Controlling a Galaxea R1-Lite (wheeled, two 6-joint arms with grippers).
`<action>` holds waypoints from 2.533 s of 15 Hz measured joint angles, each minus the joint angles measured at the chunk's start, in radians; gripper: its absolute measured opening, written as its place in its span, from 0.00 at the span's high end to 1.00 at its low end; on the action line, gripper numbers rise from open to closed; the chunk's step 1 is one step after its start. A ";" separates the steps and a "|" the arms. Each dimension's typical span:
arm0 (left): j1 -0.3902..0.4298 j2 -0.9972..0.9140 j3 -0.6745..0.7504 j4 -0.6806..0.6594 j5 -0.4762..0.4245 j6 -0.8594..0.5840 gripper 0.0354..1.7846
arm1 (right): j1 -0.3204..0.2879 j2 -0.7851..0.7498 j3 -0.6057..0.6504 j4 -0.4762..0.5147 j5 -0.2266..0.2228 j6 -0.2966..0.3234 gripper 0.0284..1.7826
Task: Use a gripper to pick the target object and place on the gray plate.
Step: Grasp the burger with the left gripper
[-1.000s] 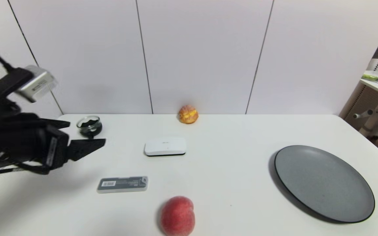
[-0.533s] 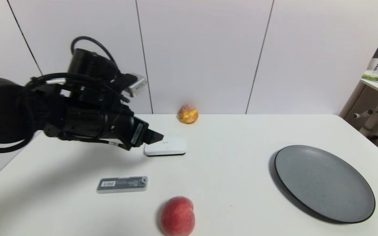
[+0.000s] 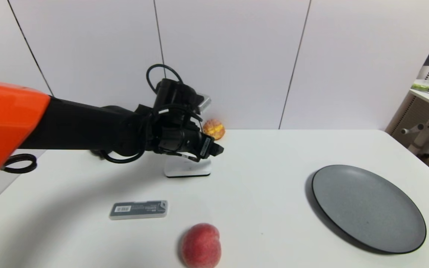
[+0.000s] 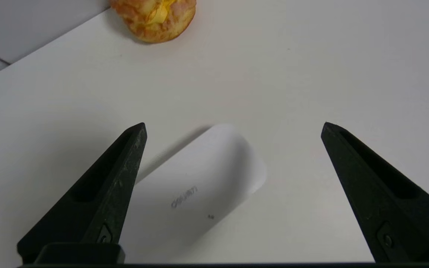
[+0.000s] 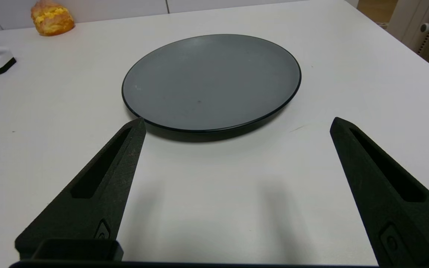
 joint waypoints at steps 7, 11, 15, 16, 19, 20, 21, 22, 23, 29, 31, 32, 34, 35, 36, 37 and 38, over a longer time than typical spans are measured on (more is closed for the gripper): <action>0.001 0.176 -0.067 -0.259 0.010 0.009 0.06 | 0.000 0.000 0.000 0.000 0.000 0.000 0.04; 0.006 0.248 -0.069 -0.424 0.109 0.017 0.06 | 0.000 0.000 0.000 0.000 0.000 0.000 0.04; 0.010 0.296 -0.082 -0.512 0.197 0.061 0.06 | 0.000 0.000 0.000 0.001 0.000 0.000 0.04; 0.010 0.307 -0.094 -0.517 0.201 0.063 0.06 | 0.000 0.000 0.000 0.000 0.000 0.000 0.04; 0.010 0.345 -0.137 -0.550 0.202 0.074 0.06 | 0.000 0.000 0.000 0.000 0.000 0.000 0.04; 0.010 0.358 -0.149 -0.568 0.204 0.086 0.06 | 0.000 0.000 0.000 0.001 0.000 0.000 0.04; 0.010 0.368 -0.158 -0.573 0.212 0.089 0.06 | 0.000 0.000 0.000 0.000 0.000 0.000 0.04; 0.010 0.379 -0.167 -0.574 0.219 0.089 0.06 | 0.000 0.000 0.000 0.000 0.000 0.000 0.04; 0.010 0.390 -0.177 -0.576 0.221 0.089 0.06 | 0.000 0.000 0.000 0.001 0.000 0.000 0.04; 0.023 0.444 -0.225 -0.580 0.221 0.096 0.06 | 0.000 0.000 0.000 0.000 0.000 0.000 0.04; 0.032 0.456 -0.228 -0.595 0.221 0.099 0.06 | 0.000 0.000 0.000 0.000 0.000 0.000 0.04; 0.034 0.461 -0.229 -0.599 0.221 0.099 0.06 | 0.000 0.000 0.000 0.000 0.000 0.000 0.04; 0.039 0.472 -0.246 -0.601 0.220 0.099 0.06 | 0.000 0.000 0.000 0.001 0.000 0.000 0.04; 0.044 0.478 -0.261 -0.601 0.220 0.098 0.06 | 0.000 0.000 0.000 0.000 0.000 0.000 0.04; 0.046 0.484 -0.276 -0.601 0.220 0.098 0.06 | 0.000 0.000 0.000 0.000 0.000 0.000 0.04; 0.046 0.490 -0.287 -0.600 0.220 0.096 0.06 | 0.000 0.000 0.000 0.000 0.000 0.000 0.04; 0.046 0.495 -0.294 -0.600 0.220 0.094 0.06 | 0.000 0.000 0.000 0.001 0.000 0.000 0.04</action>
